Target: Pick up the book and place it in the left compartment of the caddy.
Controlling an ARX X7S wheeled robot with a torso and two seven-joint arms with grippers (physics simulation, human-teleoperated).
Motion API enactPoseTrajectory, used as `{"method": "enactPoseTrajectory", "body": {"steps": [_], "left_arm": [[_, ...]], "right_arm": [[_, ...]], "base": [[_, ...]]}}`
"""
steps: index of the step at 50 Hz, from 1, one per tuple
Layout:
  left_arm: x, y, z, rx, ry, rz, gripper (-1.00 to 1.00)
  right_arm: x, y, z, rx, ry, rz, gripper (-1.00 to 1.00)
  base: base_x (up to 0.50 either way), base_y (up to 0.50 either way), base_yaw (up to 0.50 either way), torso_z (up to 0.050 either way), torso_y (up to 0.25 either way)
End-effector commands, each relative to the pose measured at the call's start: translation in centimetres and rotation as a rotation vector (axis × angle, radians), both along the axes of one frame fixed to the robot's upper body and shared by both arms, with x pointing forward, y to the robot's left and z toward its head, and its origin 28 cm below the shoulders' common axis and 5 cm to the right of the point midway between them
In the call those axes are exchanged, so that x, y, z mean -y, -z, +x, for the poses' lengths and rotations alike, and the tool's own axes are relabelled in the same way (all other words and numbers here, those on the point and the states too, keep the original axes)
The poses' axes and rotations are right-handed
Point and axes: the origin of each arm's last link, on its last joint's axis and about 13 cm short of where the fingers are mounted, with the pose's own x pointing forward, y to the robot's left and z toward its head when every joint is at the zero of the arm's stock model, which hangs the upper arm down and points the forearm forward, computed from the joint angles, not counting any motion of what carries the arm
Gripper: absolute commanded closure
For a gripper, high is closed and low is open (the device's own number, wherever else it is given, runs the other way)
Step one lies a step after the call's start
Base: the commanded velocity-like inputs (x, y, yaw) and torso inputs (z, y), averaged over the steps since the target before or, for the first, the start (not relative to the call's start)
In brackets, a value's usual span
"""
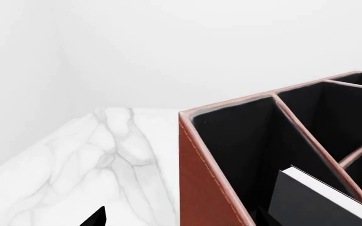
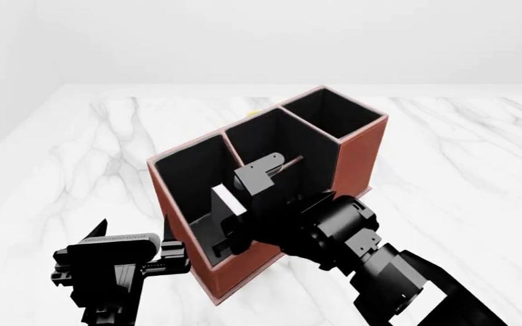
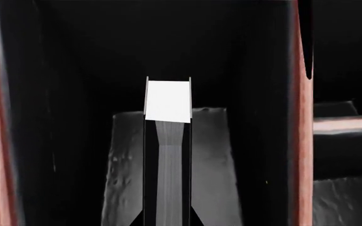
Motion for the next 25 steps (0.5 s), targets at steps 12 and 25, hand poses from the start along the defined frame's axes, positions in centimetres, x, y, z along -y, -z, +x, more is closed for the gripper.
{"method": "enactPoseTrajectory", "body": {"steps": [12, 25], "left_arm": [[-0.2, -0.2, 0.1, 0.009, -0.001, -0.017, -1.0], [-0.2, -0.1, 0.1, 0.01, -0.003, -0.019, -1.0]], "right_arm": [[-1.0, -1.1, 0.2, 0.023, -0.041, 0.042, -1.0], [-0.8, -2.1, 0.3, 0.045, -0.041, 0.052, -1.0]], "base": [[0.0, 0.0, 0.0, 0.0, 0.001], [0.0, 0.0, 0.0, 0.0, 0.0]]}}
